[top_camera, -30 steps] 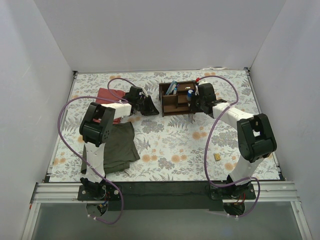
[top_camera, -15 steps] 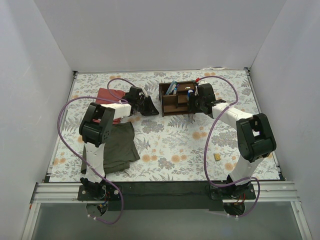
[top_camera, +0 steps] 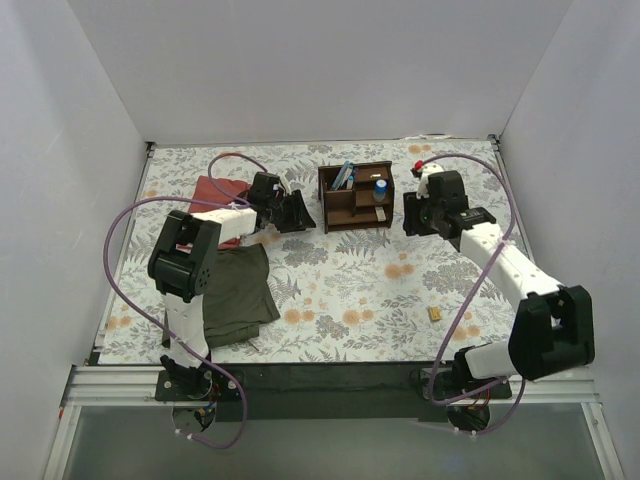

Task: Sort the stationery into containers
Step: Move the stationery to the center of the board.

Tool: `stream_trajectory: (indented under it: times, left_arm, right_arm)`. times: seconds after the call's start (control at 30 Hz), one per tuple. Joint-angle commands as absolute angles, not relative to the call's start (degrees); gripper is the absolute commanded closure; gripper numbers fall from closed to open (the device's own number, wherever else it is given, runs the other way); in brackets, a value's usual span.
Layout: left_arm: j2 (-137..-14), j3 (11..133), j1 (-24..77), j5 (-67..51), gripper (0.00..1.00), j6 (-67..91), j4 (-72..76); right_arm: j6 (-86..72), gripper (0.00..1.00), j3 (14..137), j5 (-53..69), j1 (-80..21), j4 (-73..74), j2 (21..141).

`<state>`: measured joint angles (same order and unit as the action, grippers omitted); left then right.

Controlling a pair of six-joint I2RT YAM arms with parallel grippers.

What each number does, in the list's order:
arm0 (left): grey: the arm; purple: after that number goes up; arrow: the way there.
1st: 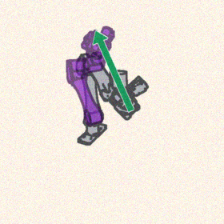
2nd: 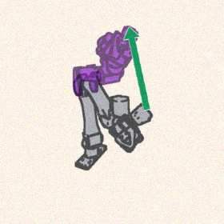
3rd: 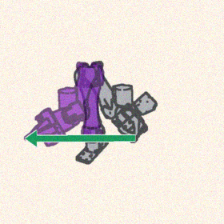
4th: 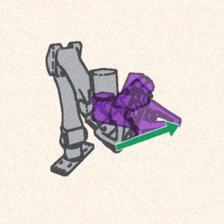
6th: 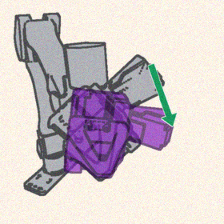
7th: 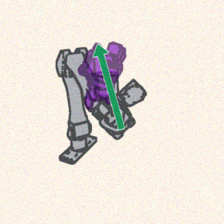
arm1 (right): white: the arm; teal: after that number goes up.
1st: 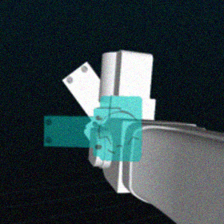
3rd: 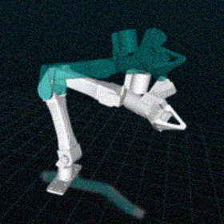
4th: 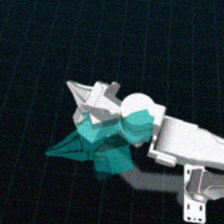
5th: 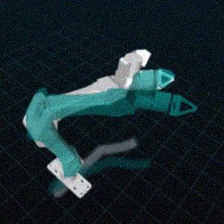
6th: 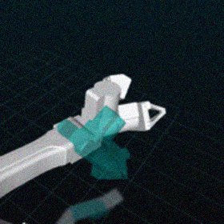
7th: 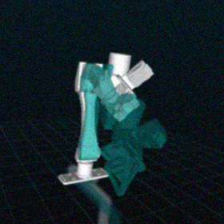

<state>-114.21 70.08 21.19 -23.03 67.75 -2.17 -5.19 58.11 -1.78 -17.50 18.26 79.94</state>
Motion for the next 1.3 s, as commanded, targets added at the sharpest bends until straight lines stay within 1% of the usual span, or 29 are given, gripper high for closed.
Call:
stream_trajectory:
  times: [0.0,0.1,0.13,0.17,0.23,0.33,0.6,0.8,0.97,1.03,1.1,1.13,1.17,1.27]
  left_arm:
    - [-109.2,69.6,20.7,-19.9,0.55,63.9,-4.1]
    - [-108.6,69.6,20.7,-18.5,0.52,63.2,-4.4]
    - [-108.5,69.7,20.7,-18.2,0.48,63.1,-4.4]
    - [-108.3,69.8,20.7,-18.1,0.42,62.9,-4.5]
    - [-108.1,69.8,20.7,-18.1,0.41,62.4,-4.7]
    - [-108.1,69.7,20.7,-18.5,0.41,61.4,-5.3]
    - [-109.2,70.6,20.0,-16.6,0.41,59.4,-5.7]
    - [-111.0,72.1,18.6,-16.9,0.41,59.5,-5.5]
    - [-112.1,73.3,17.3,-17.0,0.40,59.4,-5.4]
    - [-112.2,73.5,16.6,-17.0,0.40,58.5,-5.3]
    - [-112.1,73.6,15.8,-16.7,0.39,58.4,-5.4]
    - [-112.0,73.6,15.6,-16.7,0.39,58.3,-5.3]
    - [-112.0,73.6,15.4,-16.8,0.39,58.2,-5.4]
    - [-112.2,74.1,14.9,-17.2,0.39,58.0,-5.4]
  right_arm:
    - [3.1,0.47,54.3,-0.4,-15.2,34.9,74.2]
    - [3.5,0.45,52.0,1.3,-15.0,38.5,70.1]
    - [2.8,0.45,51.8,1.8,-15.0,39.6,69.4]
    - [2.6,0.44,51.2,2.8,-14.9,40.5,68.7]
    - [2.1,0.44,51.2,2.4,-15.0,40.9,68.3]
    - [0.8,0.44,52.5,0.5,-14.9,42.4,70.7]
    - [-0.3,0.44,54.8,2.4,-14.7,44.9,76.6]
    - [-0.3,0.41,58.3,3.1,-14.7,49.0,81.9]
    - [-0.3,0.35,61.6,5.0,-14.7,52.4,86.2]
    - [3.6,0.35,64.4,5.6,-14.7,54.7,87.6]
    - [11.3,0.34,65.6,5.3,-14.6,56.1,88.8]
    - [14.7,0.34,65.4,5.5,-14.6,57.2,88.9]
    - [22.1,0.35,65.0,5.4,-14.7,58.2,88.2]
    - [29.2,0.34,59.8,4.4,-14.3,57.8,83.8]
